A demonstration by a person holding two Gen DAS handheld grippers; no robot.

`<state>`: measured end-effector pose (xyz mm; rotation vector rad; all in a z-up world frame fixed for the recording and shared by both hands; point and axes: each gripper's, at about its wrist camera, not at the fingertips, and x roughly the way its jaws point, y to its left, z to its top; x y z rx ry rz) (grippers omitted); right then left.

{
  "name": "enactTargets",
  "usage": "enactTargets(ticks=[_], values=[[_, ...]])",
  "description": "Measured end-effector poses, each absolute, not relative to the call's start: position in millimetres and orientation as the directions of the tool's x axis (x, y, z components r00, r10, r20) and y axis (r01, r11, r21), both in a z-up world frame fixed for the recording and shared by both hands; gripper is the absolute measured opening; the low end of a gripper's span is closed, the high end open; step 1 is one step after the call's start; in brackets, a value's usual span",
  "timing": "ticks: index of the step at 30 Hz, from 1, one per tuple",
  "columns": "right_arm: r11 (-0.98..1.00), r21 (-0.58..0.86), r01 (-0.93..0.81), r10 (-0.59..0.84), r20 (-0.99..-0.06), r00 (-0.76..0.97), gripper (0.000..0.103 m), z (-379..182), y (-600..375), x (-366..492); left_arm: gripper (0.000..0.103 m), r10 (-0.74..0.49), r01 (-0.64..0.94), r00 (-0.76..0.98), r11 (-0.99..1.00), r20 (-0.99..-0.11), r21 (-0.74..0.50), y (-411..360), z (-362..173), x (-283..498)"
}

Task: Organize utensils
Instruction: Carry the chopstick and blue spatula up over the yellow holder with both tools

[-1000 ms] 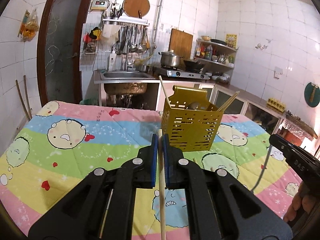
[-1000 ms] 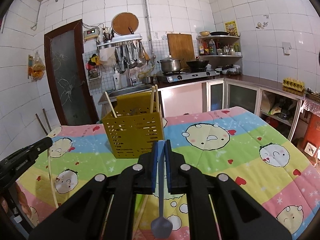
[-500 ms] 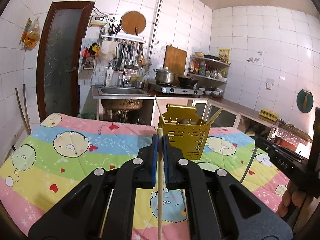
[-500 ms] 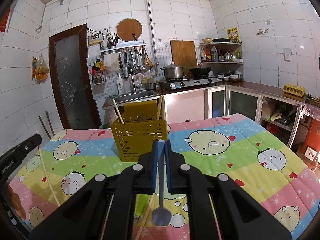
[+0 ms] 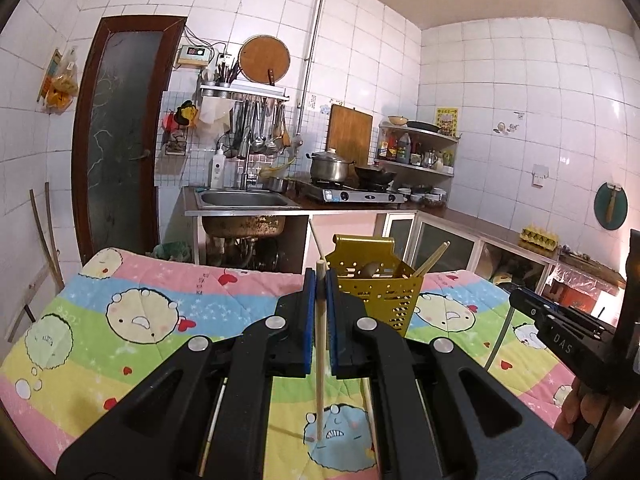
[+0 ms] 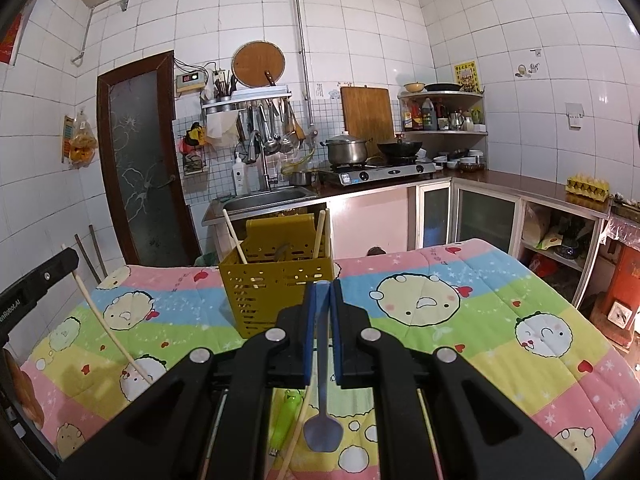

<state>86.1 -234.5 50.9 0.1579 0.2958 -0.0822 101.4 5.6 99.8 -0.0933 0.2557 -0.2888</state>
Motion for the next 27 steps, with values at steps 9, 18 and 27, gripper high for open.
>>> enactTargets(ticks=[9, 18, 27], values=[[0.986, 0.131, 0.099, -0.058, -0.288, 0.956, 0.007, 61, -233, 102, 0.004, -0.302, 0.283, 0.927, 0.953, -0.222, -0.113, -3, 113, 114], [0.989, 0.127, 0.081, -0.048, -0.245, 0.968, 0.007, 92, -234, 124, 0.004, -0.316, 0.305, 0.932, 0.948, -0.176, -0.086, -17, 146, 133], [0.995, 0.089, 0.05, -0.035, -0.163, 0.986, 0.007, 161, -226, 168, 0.004, -0.343, 0.337, 0.936, 0.939, -0.083, -0.069, -45, 214, 168]])
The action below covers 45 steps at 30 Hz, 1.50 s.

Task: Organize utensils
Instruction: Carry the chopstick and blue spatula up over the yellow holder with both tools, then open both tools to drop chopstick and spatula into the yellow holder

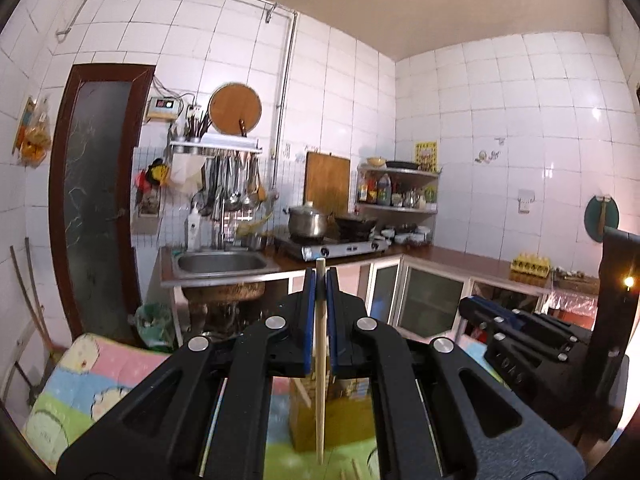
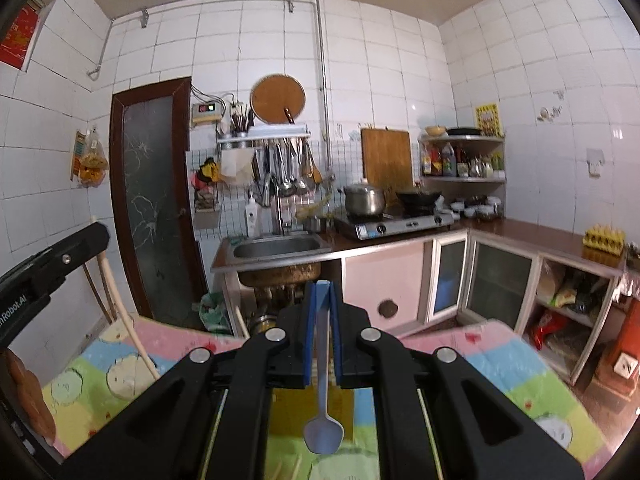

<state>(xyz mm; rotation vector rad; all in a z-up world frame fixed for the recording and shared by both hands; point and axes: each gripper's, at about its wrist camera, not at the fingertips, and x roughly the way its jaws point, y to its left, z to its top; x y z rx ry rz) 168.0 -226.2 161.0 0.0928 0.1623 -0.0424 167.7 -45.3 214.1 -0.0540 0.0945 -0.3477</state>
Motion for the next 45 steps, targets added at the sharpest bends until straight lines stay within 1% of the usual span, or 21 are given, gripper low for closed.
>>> enactTargets(ticks=[4, 7, 13, 16, 22, 24, 29, 30, 31, 32, 33, 34, 35, 37, 40, 41, 43, 45], values=[[0.995, 0.085, 0.044, -0.032, -0.142, 0.989, 0.007, 185, -227, 196, 0.004, -0.337, 0.332, 0.939, 0.941, -0.077, -0.065, -60, 229, 198], [0.995, 0.085, 0.045, -0.033, -0.144, 0.989, 0.007, 193, -230, 218, 0.004, -0.324, 0.32, 0.942, 0.945, -0.084, -0.065, -66, 229, 222], [0.994, 0.096, 0.052, -0.034, -0.18, 0.983, 0.007, 180, -239, 263, 0.004, -0.307, 0.3, 0.944, 0.951, -0.123, -0.069, -75, 212, 276], [0.994, 0.095, 0.05, -0.029, -0.212, 0.977, 0.007, 162, -243, 281, 0.004, -0.311, 0.301, 0.935, 0.95, -0.169, -0.083, -78, 192, 298], [0.991, 0.123, 0.048, -0.011, -0.285, 0.959, 0.007, 119, -251, 305, 0.004, -0.298, 0.291, 0.912, 0.954, -0.282, -0.066, -81, 138, 326], [0.993, 0.111, 0.05, -0.014, -0.3, 0.954, 0.007, 108, -248, 308, 0.004, -0.292, 0.284, 0.903, 0.956, -0.315, -0.073, -77, 124, 330], [0.994, 0.093, 0.055, -0.02, -0.342, 0.939, 0.008, 90, -245, 308, 0.007, -0.261, 0.256, 0.893, 0.965, -0.368, -0.063, -67, 109, 333], [0.993, 0.103, 0.056, -0.017, -0.35, 0.936, 0.009, 90, -247, 306, 0.014, -0.25, 0.247, 0.891, 0.967, -0.379, -0.056, -63, 109, 331], [0.991, 0.116, 0.06, -0.014, -0.359, 0.933, 0.011, 91, -249, 302, 0.032, -0.24, 0.24, 0.889, 0.97, -0.39, -0.05, -60, 111, 329], [0.99, 0.125, 0.066, -0.016, -0.362, 0.932, 0.027, 91, -252, 298, 0.044, -0.23, 0.232, 0.89, 0.972, -0.394, -0.043, -56, 112, 326], [0.988, 0.134, 0.078, -0.025, -0.361, 0.932, 0.046, 93, -254, 293, 0.059, -0.212, 0.217, 0.897, 0.976, -0.388, -0.032, -51, 115, 319], [0.986, 0.141, 0.091, -0.036, -0.352, 0.935, 0.052, 95, -256, 286, 0.064, -0.199, 0.205, 0.907, 0.978, -0.371, -0.023, -45, 118, 308], [0.984, 0.144, 0.101, -0.047, -0.339, 0.94, 0.052, 98, -258, 278, 0.067, -0.197, 0.204, 0.909, 0.979, -0.368, -0.02, -42, 120, 304], [0.984, 0.141, 0.112, -0.057, -0.342, 0.938, 0.053, 102, -260, 264, 0.079, -0.191, 0.197, 0.905, 0.98, -0.381, -0.024, -31, 124, 291], [0.984, 0.122, 0.128, -0.077, -0.354, 0.932, 0.055, 101, -257, 243, 0.089, -0.186, 0.182, 0.904, 0.982, -0.386, -0.047, -14, 125, 273], [0.985, 0.112, 0.132, -0.084, -0.358, 0.93, 0.057, 99, -255, 236, 0.09, -0.186, 0.18, 0.902, 0.982, -0.389, -0.053, -9, 123, 267], [0.985, 0.093, 0.145, -0.101, -0.372, 0.923, 0.059, 92, -251, 222, 0.096, -0.181, 0.169, 0.901, 0.983, -0.395, -0.064, 0, 118, 254], [0.985, 0.089, 0.149, -0.102, -0.397, 0.912, 0.059, 82, -249, 211, 0.098, -0.165, 0.157, 0.9, 0.986, -0.402, -0.054, 5, 109, 243]])
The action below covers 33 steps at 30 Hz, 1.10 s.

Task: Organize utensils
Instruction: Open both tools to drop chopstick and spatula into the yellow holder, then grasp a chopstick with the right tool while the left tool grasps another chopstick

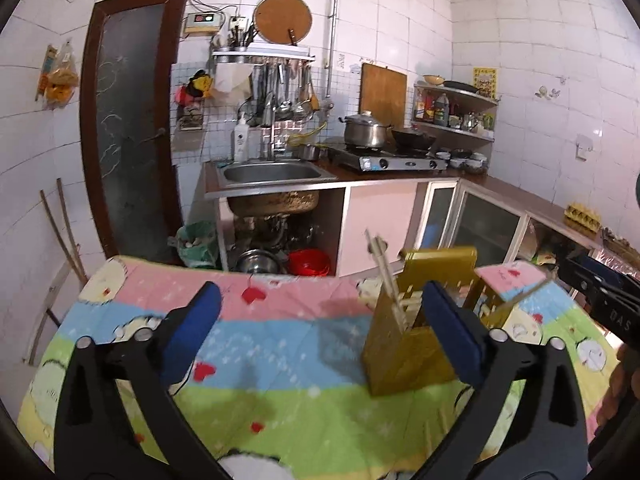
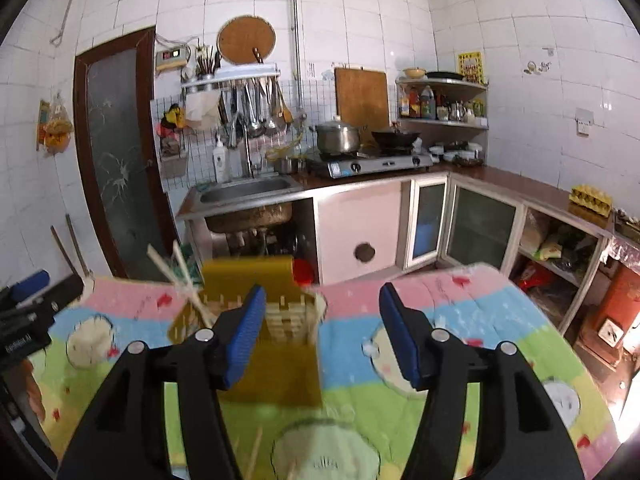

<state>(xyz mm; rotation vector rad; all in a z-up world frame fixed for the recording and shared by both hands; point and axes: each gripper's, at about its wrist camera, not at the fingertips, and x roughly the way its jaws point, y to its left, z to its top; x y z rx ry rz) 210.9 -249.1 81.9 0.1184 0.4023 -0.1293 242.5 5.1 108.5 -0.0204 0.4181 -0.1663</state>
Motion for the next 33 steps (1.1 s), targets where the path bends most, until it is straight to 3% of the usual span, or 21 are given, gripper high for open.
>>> enactTargets(ticks=[13, 20, 33], values=[[0.975, 0.099, 0.197, -0.092, -0.632, 0.77, 0.059, -36, -241, 185, 0.098, -0.118, 0.116, 0.813, 0.992, -0.569, -0.04, 17, 21, 222], [0.975, 0.107, 0.196, -0.069, -0.691, 0.719, 0.057, -66, -235, 182, 0.098, -0.109, 0.124, 0.773, 0.992, -0.624, -0.02, 11, -10, 217], [0.983, 0.113, 0.147, -0.017, -0.736, 0.677, 0.034, -80, -215, 186, 0.098, -0.105, 0.134, 0.738, 0.991, -0.666, -0.007, -3, -28, 216]])
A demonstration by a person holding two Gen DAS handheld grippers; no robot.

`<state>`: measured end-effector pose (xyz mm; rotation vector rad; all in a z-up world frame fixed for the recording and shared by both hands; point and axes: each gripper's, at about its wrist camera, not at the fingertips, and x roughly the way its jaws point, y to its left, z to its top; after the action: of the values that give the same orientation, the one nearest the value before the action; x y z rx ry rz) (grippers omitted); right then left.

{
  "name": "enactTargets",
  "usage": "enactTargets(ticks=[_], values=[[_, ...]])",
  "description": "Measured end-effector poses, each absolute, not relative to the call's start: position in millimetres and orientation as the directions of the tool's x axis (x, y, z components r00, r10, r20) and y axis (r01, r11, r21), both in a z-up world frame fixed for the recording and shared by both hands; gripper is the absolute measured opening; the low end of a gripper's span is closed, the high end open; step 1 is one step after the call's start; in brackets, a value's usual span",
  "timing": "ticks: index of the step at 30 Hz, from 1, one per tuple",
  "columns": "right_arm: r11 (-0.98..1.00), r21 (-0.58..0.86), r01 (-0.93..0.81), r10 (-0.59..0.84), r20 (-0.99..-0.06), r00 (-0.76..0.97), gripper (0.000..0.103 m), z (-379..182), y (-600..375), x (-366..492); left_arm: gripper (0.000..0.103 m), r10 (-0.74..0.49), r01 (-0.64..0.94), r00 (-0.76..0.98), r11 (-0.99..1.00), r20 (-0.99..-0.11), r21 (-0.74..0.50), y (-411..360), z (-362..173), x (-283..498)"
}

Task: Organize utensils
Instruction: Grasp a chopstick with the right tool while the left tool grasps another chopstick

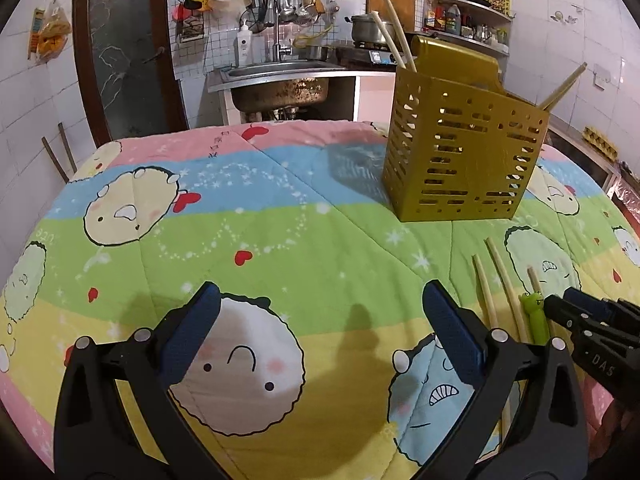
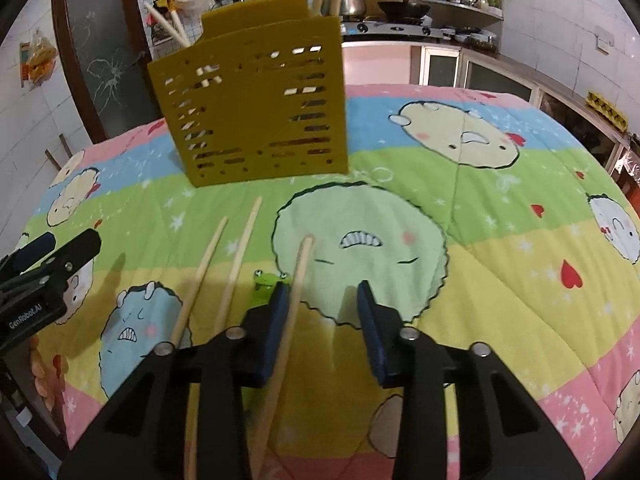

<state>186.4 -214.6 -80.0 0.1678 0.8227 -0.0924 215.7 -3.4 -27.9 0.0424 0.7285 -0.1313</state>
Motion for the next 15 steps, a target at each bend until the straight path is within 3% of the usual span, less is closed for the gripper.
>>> enactTargets(ticks=[7, 10, 15], values=[[0.984, 0.09, 0.155, -0.033, -0.758, 0.651, 0.021, -85, -207, 199, 0.098, -0.117, 0.128, 0.717, 0.991, -0.687, -0.035, -9, -33, 219], [0.981, 0.096, 0.166, -0.036, -0.759, 0.65, 0.01, -85, -208, 206, 0.098, -0.117, 0.125, 0.714, 0.991, -0.69, -0.039, -13, -34, 220], [0.98, 0.114, 0.166, -0.025, -0.752, 0.659, 0.007, -83, -216, 206, 0.098, -0.13, 0.131, 0.701, 0.99, -0.701, -0.052, -23, -35, 221]])
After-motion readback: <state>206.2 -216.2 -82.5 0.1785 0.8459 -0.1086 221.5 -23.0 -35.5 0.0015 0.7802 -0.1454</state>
